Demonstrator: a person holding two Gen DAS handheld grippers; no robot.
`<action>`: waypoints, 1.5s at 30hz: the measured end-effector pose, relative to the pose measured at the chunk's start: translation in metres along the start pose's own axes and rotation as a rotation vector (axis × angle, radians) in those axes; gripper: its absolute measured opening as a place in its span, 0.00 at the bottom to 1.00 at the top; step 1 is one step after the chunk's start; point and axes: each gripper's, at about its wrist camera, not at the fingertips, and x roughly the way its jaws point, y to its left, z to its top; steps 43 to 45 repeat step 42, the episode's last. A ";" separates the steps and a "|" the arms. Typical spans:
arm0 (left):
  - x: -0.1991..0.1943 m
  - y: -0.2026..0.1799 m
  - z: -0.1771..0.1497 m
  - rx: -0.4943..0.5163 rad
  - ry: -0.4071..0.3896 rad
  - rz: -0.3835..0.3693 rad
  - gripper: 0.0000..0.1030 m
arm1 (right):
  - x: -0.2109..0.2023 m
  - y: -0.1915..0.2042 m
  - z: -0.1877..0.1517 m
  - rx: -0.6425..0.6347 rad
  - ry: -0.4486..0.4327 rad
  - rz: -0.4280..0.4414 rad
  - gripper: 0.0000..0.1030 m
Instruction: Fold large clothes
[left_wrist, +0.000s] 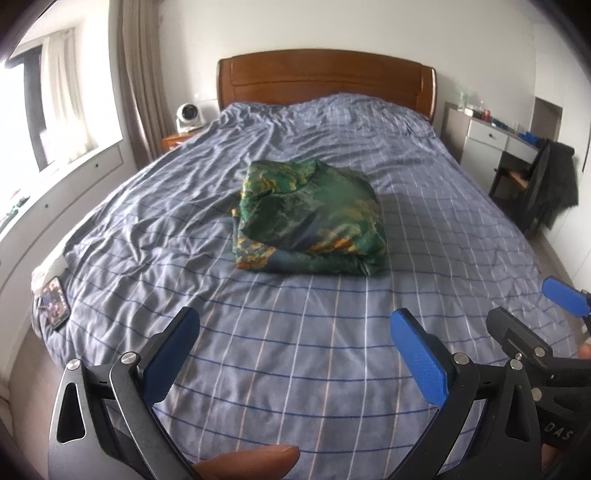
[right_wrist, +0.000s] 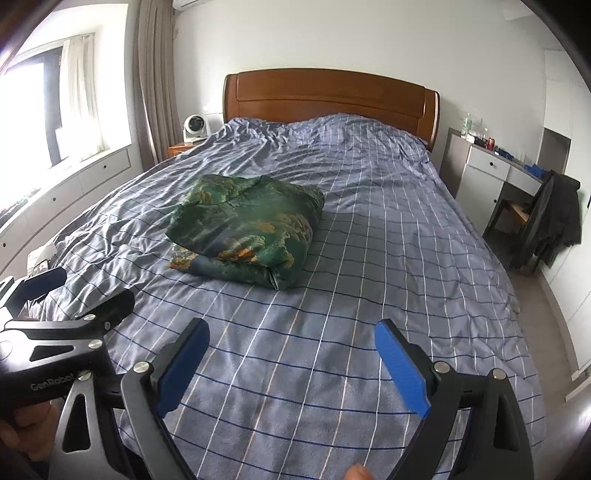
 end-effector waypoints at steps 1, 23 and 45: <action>-0.003 0.001 0.001 -0.003 -0.005 0.003 1.00 | -0.003 0.001 0.001 -0.003 -0.005 0.005 0.90; -0.033 0.021 0.001 -0.028 -0.054 0.063 0.99 | -0.033 0.016 0.010 -0.047 -0.050 -0.020 0.90; -0.042 0.022 -0.001 -0.025 -0.077 0.087 1.00 | -0.039 0.015 0.011 -0.035 -0.061 -0.024 0.90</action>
